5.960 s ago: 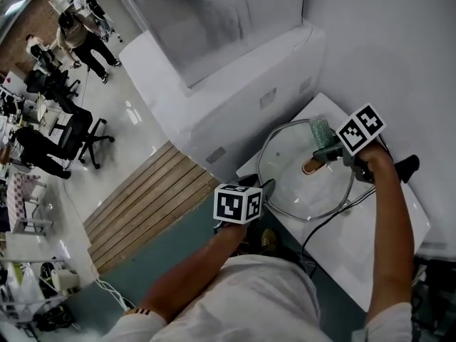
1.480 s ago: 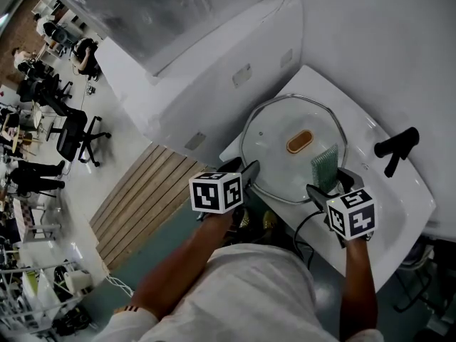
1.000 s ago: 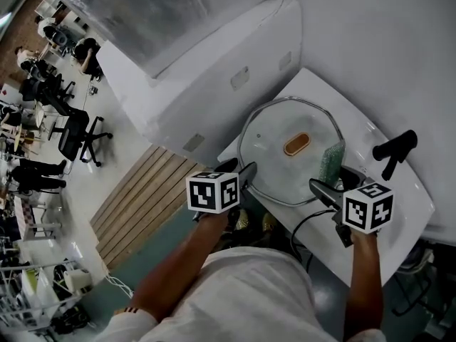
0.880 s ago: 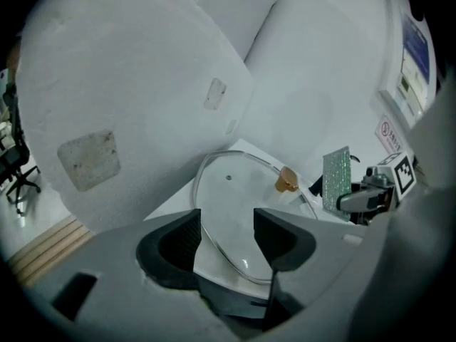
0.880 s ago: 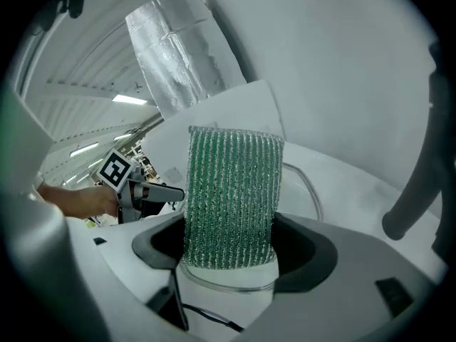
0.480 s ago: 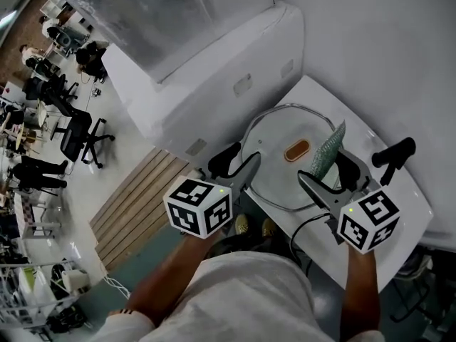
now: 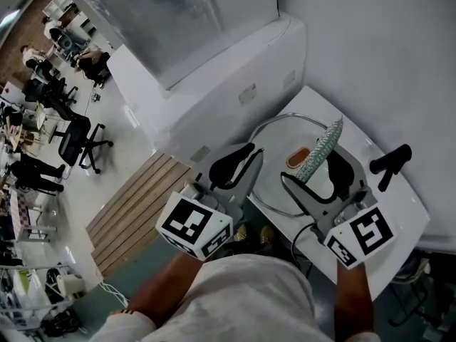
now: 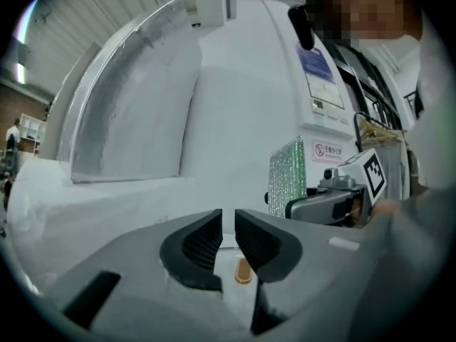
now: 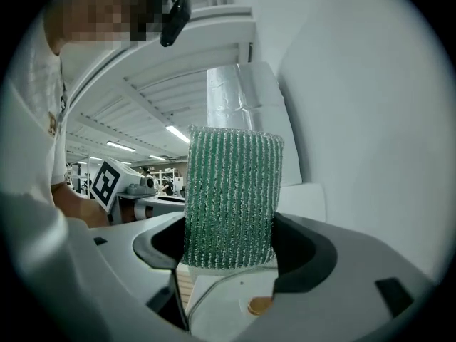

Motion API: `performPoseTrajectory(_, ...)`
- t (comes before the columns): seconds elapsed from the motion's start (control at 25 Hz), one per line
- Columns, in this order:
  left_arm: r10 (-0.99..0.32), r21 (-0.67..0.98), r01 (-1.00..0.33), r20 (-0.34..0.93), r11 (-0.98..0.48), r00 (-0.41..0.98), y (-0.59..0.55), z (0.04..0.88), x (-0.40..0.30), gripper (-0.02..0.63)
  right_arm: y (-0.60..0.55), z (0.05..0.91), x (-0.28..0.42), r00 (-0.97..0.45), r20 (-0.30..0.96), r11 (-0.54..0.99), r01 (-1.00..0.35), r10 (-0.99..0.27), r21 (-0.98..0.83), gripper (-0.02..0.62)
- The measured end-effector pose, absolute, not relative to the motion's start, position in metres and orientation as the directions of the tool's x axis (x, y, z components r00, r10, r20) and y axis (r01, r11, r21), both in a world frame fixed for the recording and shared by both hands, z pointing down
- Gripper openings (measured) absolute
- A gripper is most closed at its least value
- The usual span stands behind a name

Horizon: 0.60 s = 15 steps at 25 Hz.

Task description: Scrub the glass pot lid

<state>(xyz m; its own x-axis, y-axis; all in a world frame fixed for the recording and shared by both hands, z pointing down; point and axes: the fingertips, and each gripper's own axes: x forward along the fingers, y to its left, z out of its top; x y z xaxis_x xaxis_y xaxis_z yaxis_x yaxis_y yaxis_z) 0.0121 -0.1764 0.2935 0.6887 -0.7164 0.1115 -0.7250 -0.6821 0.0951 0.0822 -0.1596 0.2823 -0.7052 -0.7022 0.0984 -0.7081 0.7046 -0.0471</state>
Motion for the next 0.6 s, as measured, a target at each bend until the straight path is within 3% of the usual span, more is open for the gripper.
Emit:
performPoseTrajectory(0.32,-0.706,0.021,-0.706,0.005,-0.708,0.708,-0.164,0.268,0.002,0.023,-0.15,0.26,0.062,-0.688,-0.006,0.688,-0.726,-0.726,0.016,0.348)
performPoseTrajectory(0.6,-0.692,0.018,-0.692,0.008,-0.722,0.722,-0.158,0.271,-0.001,0.015,-0.151,0.264,0.06,-0.656,-0.02,0.656,-0.755,-0.755,0.022,0.348)
